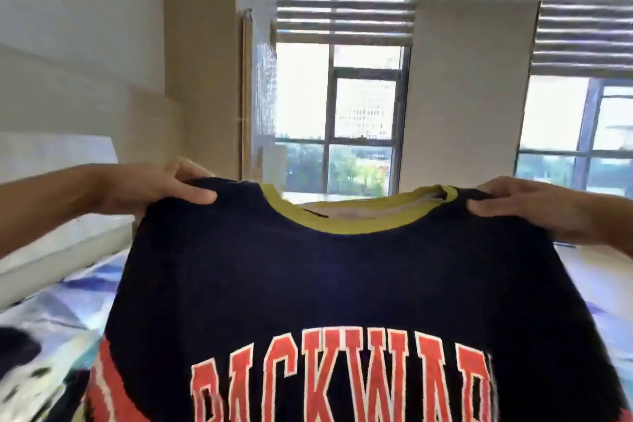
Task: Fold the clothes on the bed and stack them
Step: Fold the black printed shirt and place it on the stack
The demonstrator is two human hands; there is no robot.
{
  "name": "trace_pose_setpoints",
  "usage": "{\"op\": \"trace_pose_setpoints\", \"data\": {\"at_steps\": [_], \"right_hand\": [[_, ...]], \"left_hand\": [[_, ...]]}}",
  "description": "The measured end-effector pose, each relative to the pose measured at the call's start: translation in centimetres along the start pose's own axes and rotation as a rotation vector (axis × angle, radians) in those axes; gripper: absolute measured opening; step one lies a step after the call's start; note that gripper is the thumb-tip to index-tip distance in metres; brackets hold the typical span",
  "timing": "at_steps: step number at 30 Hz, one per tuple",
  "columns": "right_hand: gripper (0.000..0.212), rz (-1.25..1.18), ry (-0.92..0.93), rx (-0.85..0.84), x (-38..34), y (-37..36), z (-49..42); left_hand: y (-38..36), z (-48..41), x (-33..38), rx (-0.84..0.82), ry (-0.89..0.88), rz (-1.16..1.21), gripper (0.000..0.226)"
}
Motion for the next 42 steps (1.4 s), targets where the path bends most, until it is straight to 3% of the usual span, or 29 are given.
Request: {"op": "trace_pose_setpoints", "data": {"at_steps": [1, 4, 6, 8, 10, 12, 13, 15, 17, 20, 25, 28, 31, 33, 36, 39, 42], "right_hand": [[0.021, -0.032, -0.085, -0.077, 3.5, -1.8, -0.8], [0.070, -0.056, -0.302, -0.214, 12.4, -5.7, -3.6], [0.066, -0.011, -0.387, -0.254, 16.6, -8.2, -6.4], [0.038, 0.033, -0.393, -0.162, 19.5, -9.8, -10.6], [0.022, 0.110, -0.295, 0.046, 21.8, -10.0, -15.8], [0.032, 0.186, -0.223, 0.213, 23.5, -10.5, -20.0], [0.044, 0.212, -0.224, 0.219, 24.3, -11.0, -21.6], [0.069, 0.311, -0.282, 0.142, 26.0, -12.4, -23.0], [0.077, 0.373, -0.361, 0.072, 28.9, -13.1, -22.9], [0.070, 0.390, -0.506, 0.013, 34.3, -13.6, -20.3], [0.057, 0.392, -0.794, -0.244, 41.3, -15.1, -13.6], [0.057, 0.347, -0.823, -0.389, 42.5, -15.8, -11.5], [0.073, 0.203, -0.807, -0.477, 42.7, -15.3, -10.8], [0.055, 0.145, -0.763, -0.326, 42.7, -13.1, -11.5], [0.020, 0.046, -0.656, 0.119, 42.2, -7.7, -13.3], [0.038, 0.014, -0.568, 0.477, 42.3, -3.2, -13.6], [0.059, -0.083, -0.603, 0.519, 44.2, -2.8, -13.0]], "left_hand": [[-2.0, -0.6, -3.2, -0.052, 0.047, -0.003, 0.025], [-6.8, -2.9, -11.0, -0.137, 0.144, 0.010, 0.024], [-9.2, -5.2, -15.5, -0.132, 0.210, 0.009, 0.023], [-10.1, -8.5, -18.8, -0.042, 0.271, 0.015, 0.022], [-9.4, -12.6, -21.8, 0.139, 0.344, -0.028, 0.023], [-8.7, -16.3, -23.2, 0.356, 0.459, -0.314, 0.026], [-9.3, -17.8, -23.6, 0.413, 0.523, -0.520, 0.032], [-12.3, -19.9, -23.3, 0.340, 0.578, -0.774, 0.054], [-17.3, -21.6, -22.8, 0.167, 0.467, -0.817, 0.069], [-25.2, -21.9, -22.4, 0.001, 0.295, -0.752, 0.069], [-34.7, -21.6, -23.5, -0.129, 0.263, -0.613, 0.078], [-37.8, -21.6, -24.6, -0.163, 0.283, -0.545, 0.089], [-40.2, -21.0, -26.3, -0.217, 0.270, -0.578, 0.104], [-41.2, -20.3, -27.5, -0.220, 0.233, -0.644, 0.120], [-41.8, -19.7, -28.5, -0.173, 0.194, -0.668, 0.126], [-41.8, -19.8, -28.6, -0.158, 0.189, -0.674, 0.124], [-41.6, -20.4, -27.7, -0.176, 0.208, -0.622, 0.116]]}}
Point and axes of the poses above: each hand's wrist, its own z-axis away from the middle knuckle, its own y-axis out of the back of the hand, x = y × z, the point moved 4 cm from there along -z, towards the middle knuckle, and after that the axes turned 7 degrees about -x, right-handed, at the moved point
